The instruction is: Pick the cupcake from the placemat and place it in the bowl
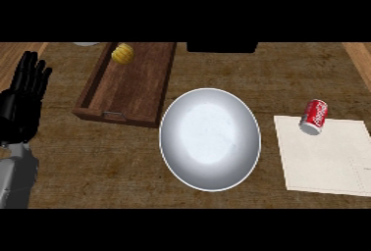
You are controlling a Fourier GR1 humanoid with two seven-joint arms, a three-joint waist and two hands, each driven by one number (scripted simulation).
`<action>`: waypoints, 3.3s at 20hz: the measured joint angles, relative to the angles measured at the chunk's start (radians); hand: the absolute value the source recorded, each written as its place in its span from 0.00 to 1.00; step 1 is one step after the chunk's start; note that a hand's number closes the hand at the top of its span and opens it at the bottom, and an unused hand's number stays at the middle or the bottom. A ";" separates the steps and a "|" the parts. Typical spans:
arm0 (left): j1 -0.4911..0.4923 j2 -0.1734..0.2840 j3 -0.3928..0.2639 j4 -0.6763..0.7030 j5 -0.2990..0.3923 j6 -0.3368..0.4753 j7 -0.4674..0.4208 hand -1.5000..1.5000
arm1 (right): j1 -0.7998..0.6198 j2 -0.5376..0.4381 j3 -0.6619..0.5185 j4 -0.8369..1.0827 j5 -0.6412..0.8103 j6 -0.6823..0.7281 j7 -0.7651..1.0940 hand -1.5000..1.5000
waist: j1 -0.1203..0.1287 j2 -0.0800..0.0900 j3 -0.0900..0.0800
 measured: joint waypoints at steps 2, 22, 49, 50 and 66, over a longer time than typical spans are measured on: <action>0.000 -0.002 0.001 0.006 -0.004 0.006 -0.002 0.50 | -0.034 0.023 0.004 -0.004 -0.040 0.040 0.017 1.00 | -0.006 -0.003 -0.001; 0.054 0.025 0.040 -0.012 0.003 -0.003 0.004 0.50 | -0.182 0.347 0.227 -0.391 -0.315 0.410 0.513 1.00 | -0.054 -0.024 -0.003; 0.024 0.007 0.036 -0.008 -0.005 -0.011 -0.002 0.50 | 0.289 0.858 0.423 -0.728 -0.278 0.224 0.961 0.00 | -0.020 0.000 0.000; 0.033 0.003 0.032 -0.018 -0.005 -0.012 -0.003 0.50 | 0.288 0.866 0.404 -0.711 -0.297 0.202 0.944 0.00 | -0.017 0.000 0.000; 0.017 -0.004 0.032 -0.007 -0.008 -0.016 -0.009 0.50 | 0.085 0.659 -0.048 -0.388 -0.577 0.136 0.811 0.00 | -0.007 0.006 0.001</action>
